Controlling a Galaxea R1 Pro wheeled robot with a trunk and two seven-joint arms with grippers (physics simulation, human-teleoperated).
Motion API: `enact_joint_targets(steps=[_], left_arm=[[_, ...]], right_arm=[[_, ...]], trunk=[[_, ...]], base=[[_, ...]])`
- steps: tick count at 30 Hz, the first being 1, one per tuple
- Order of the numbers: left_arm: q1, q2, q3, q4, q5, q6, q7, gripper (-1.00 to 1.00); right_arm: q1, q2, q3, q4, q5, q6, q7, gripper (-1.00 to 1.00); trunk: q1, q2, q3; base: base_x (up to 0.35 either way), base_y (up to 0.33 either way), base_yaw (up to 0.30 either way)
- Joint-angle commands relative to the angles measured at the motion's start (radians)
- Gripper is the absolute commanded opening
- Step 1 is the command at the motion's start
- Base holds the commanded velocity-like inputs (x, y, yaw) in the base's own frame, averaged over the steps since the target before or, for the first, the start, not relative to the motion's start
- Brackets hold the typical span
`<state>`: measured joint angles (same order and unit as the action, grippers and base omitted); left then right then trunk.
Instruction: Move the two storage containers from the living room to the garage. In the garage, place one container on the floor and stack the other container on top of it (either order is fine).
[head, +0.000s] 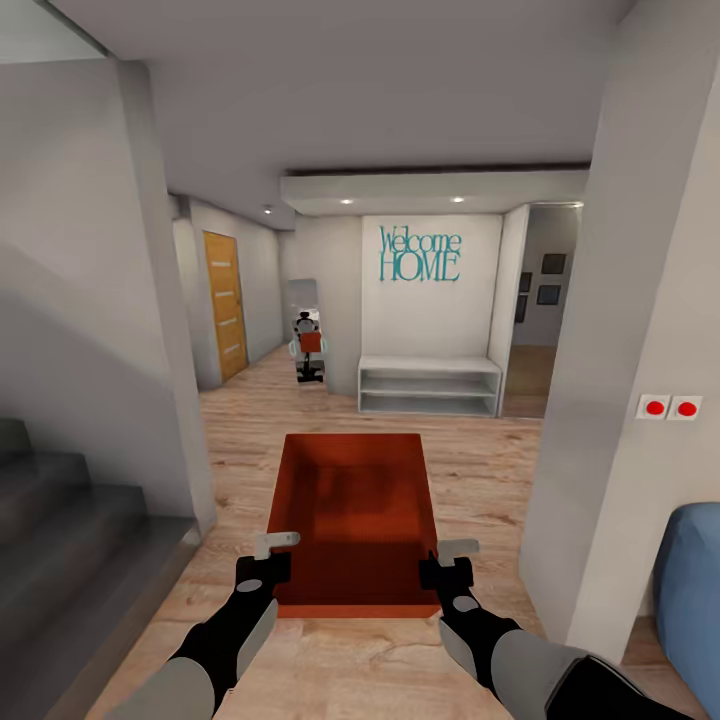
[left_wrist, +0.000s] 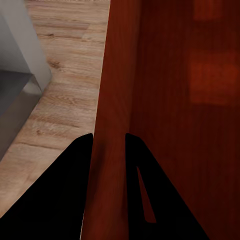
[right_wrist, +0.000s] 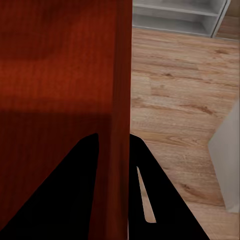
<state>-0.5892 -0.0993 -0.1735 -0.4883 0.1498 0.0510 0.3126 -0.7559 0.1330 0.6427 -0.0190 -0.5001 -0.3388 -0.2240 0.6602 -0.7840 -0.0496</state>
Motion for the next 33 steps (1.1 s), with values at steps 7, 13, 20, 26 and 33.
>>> enact_joint_targets(steps=[7,13,20,26,33], left_arm=[[-0.001,0.001,0.057,-0.006,0.027,-0.014,0.012,-1.00],[-0.001,0.001,0.057,-0.006,0.027,-0.013,0.013,-1.00],[-0.001,0.001,0.057,-0.006,0.027,-0.014,0.013,-1.00],[-0.001,0.001,0.057,-0.005,0.027,-0.014,0.012,-1.00],[-0.001,0.001,0.057,-0.004,0.027,-0.013,0.012,-1.00]], right_arm=[[0.000,0.000,-0.049,-0.001,0.008,0.004,0.017,-1.00],[0.000,0.000,-0.049,-0.001,0.008,0.004,0.017,-1.00],[0.000,0.000,-0.049,-0.001,0.008,0.004,0.018,-1.00],[0.000,0.000,-0.049,-0.001,0.008,0.004,0.018,-1.00],[0.000,0.000,-0.048,-0.001,0.008,0.004,0.018,-1.00]], trunk=[[0.001,-0.001,-0.002],[0.001,-0.001,-0.002],[0.001,-0.001,-0.002],[0.001,-0.001,-0.002],[0.001,-0.001,-0.002]], base=[[0.322,0.000,0.000],[0.322,0.000,0.000],[0.322,0.000,0.000],[0.322,0.000,0.000],[0.322,0.000,0.000]])
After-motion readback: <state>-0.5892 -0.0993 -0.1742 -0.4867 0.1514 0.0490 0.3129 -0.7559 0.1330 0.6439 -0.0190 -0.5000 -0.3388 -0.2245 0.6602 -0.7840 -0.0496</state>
